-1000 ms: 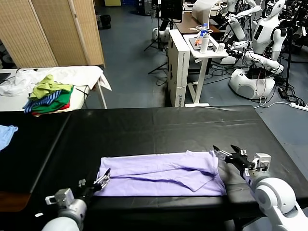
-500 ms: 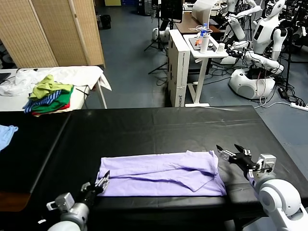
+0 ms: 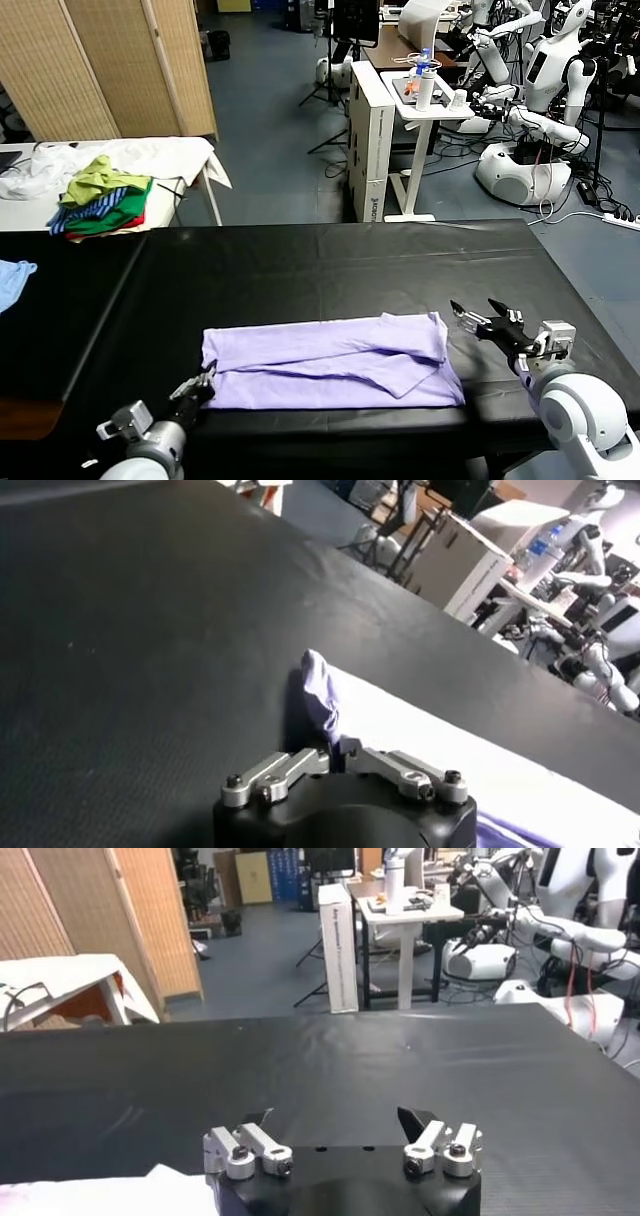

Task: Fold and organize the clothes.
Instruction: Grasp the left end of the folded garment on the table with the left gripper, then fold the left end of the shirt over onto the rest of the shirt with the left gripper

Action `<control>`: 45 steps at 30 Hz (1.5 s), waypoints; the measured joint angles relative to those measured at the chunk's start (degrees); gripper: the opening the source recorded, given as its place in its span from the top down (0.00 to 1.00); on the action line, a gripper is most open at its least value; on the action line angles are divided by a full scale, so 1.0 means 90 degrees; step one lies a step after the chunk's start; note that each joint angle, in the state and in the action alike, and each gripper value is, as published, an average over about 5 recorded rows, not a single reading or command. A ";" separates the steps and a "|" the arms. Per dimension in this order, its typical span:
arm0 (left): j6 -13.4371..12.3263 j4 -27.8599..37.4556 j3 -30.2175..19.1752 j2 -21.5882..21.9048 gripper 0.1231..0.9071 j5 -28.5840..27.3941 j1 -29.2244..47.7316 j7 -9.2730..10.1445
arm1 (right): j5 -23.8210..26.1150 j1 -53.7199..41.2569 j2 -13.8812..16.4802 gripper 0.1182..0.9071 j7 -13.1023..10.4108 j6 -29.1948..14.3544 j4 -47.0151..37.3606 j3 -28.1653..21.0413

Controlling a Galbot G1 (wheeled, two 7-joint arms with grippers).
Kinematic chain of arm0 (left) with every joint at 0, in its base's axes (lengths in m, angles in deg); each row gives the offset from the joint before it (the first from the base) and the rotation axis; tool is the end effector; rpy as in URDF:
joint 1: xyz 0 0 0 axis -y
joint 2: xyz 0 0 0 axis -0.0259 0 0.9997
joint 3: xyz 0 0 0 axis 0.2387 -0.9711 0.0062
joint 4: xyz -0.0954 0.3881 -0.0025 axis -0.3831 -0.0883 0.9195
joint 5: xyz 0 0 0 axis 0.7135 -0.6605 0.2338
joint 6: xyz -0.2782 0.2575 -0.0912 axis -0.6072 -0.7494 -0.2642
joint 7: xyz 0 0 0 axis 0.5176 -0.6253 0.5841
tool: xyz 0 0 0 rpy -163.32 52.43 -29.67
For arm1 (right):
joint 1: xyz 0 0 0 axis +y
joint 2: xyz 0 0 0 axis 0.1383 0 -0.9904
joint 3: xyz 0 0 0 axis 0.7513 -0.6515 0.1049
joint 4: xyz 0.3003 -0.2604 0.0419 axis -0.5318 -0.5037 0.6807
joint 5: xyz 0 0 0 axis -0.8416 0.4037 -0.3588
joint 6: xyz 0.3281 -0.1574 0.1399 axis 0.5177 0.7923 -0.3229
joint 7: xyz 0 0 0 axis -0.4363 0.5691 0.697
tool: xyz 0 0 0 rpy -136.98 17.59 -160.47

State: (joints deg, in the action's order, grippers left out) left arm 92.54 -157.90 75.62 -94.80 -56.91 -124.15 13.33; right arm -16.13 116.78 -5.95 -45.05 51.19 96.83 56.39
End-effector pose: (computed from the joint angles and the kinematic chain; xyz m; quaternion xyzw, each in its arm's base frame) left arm 0.1767 0.0715 -0.3300 0.0319 -0.9631 0.1449 0.2245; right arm 0.2740 -0.1630 -0.2532 0.0452 -0.9784 -0.0286 0.1998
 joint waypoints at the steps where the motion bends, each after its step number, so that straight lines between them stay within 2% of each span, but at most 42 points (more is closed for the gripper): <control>1: -0.0037 -0.0024 0.0027 0.0050 0.94 -0.0215 -0.0016 -0.0049 | 0.0005 0.0012 -0.0004 0.00 0.0006 -0.0011 -0.0005 0.0014; 6: -0.0221 -0.0002 0.0245 0.0485 0.94 -0.0892 -0.0120 -0.0203 | 0.0013 0.0073 -0.0023 0.00 0.0037 -0.0049 -0.0036 0.0081; 15: -0.0426 0.0177 0.1012 0.1586 0.94 -0.0934 -0.0410 -0.0284 | 0.0082 0.0191 -0.0122 0.00 0.0076 -0.0083 -0.0042 0.0140; 20: -0.0501 0.0134 0.1348 0.1849 0.94 -0.0990 -0.0546 -0.0258 | 0.0187 0.0275 -0.0208 0.00 0.0095 -0.0106 0.0008 0.0141; 24: -0.0440 -0.0053 0.1335 0.1800 0.94 -0.0869 -0.0641 -0.0070 | 0.0283 0.0369 -0.0273 0.00 0.0111 -0.0125 0.0075 0.0173; 30: -0.0100 -0.0640 0.0804 0.1341 0.94 -0.0205 -0.0651 0.0344 | 0.0432 0.0567 -0.0345 0.00 0.0110 -0.0134 0.0177 0.0286; 37: 0.0190 -0.1262 -0.0349 0.0729 0.94 0.0719 -0.0242 0.0829 | 0.0547 0.0841 -0.0427 0.00 0.0085 -0.0135 0.0319 0.0494; 40: 0.0225 -0.1274 -0.0863 0.0556 0.94 0.0841 0.0001 0.0899 | 0.0600 0.1005 -0.0479 0.00 0.0092 -0.0150 0.0359 0.0632; 45: 0.0221 -0.1122 -0.1602 0.0344 0.94 0.0821 0.0313 0.0891 | 0.0712 0.1271 -0.0586 0.00 0.0115 -0.0178 0.0404 0.0831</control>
State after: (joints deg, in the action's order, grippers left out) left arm 94.53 -168.00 61.21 -91.71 -49.52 -121.33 21.34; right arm -9.72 128.22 -11.23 -44.01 49.59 100.47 63.87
